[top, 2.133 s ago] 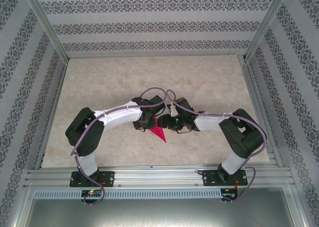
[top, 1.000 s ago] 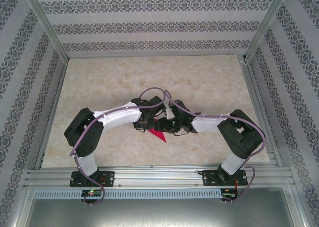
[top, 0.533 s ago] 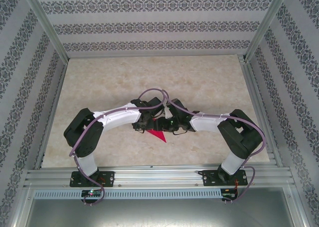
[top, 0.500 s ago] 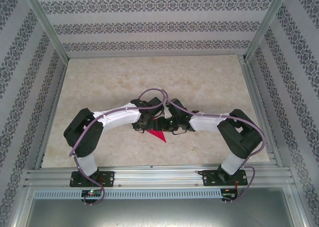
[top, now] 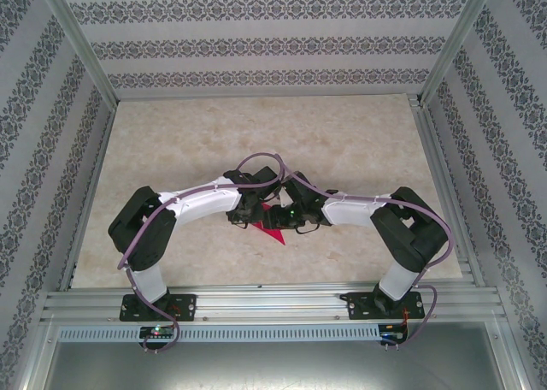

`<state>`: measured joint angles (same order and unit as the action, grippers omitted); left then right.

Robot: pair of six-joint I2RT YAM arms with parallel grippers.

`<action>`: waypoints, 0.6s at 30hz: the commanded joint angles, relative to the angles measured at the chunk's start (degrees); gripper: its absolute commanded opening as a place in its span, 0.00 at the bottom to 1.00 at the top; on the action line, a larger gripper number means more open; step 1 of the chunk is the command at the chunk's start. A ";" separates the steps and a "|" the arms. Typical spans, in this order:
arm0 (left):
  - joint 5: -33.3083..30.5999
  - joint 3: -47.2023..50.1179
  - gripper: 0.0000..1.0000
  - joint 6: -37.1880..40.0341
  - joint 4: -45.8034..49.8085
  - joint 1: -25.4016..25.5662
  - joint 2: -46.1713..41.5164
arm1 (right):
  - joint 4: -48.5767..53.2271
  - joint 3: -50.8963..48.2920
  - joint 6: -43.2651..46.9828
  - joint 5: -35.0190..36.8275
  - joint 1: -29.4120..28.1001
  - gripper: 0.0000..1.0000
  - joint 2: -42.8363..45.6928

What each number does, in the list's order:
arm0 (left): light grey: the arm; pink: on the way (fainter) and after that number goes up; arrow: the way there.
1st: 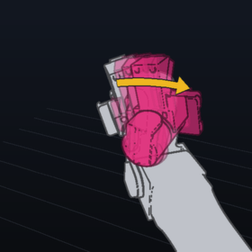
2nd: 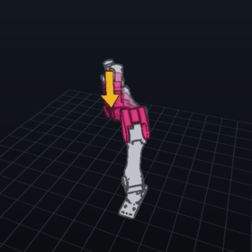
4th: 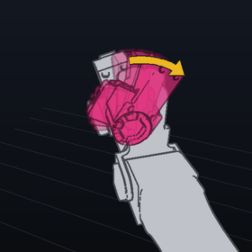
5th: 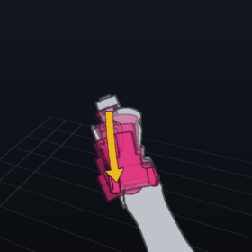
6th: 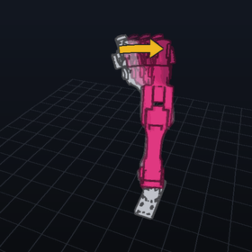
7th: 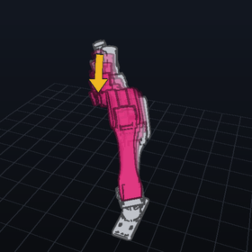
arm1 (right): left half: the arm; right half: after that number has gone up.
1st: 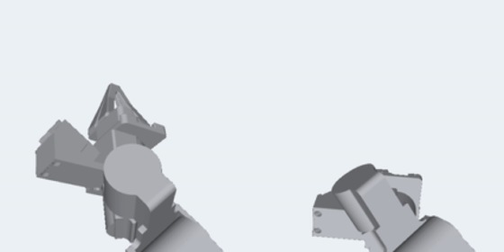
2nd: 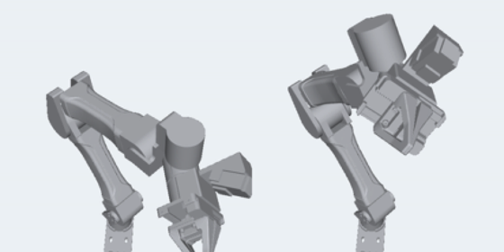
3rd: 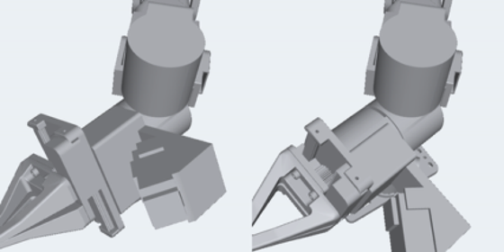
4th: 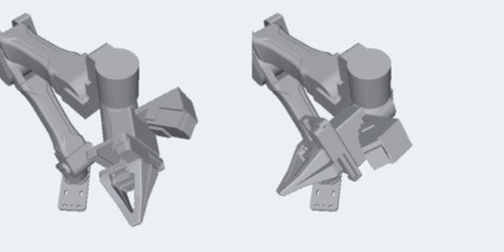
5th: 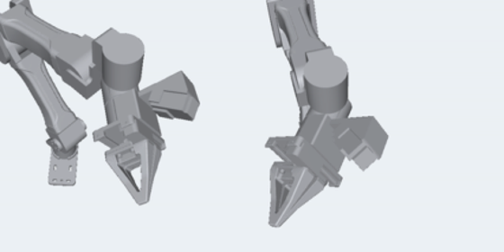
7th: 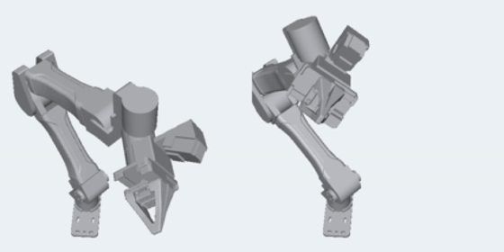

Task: Fold a paper plane with a square sheet of paper (pick it up from the middle)
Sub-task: Move a paper plane to the center of the table.

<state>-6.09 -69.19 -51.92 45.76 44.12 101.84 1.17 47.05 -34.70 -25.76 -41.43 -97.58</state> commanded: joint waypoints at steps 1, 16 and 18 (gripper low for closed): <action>-1.12 0.18 0.28 -0.39 -0.68 -0.70 -1.47 | 2.06 1.46 1.89 1.21 -1.00 0.40 -1.56; -3.05 2.51 0.29 -0.41 -2.50 -0.73 -9.86 | 7.84 5.28 4.04 5.17 -2.24 0.13 -1.07; -4.67 3.59 0.30 -0.81 -2.56 -0.63 -13.13 | 9.65 6.49 4.22 6.31 -2.38 0.09 -0.25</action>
<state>-7.18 -66.52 -51.92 44.75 44.12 93.47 7.16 51.59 -31.94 -21.65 -43.05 -99.39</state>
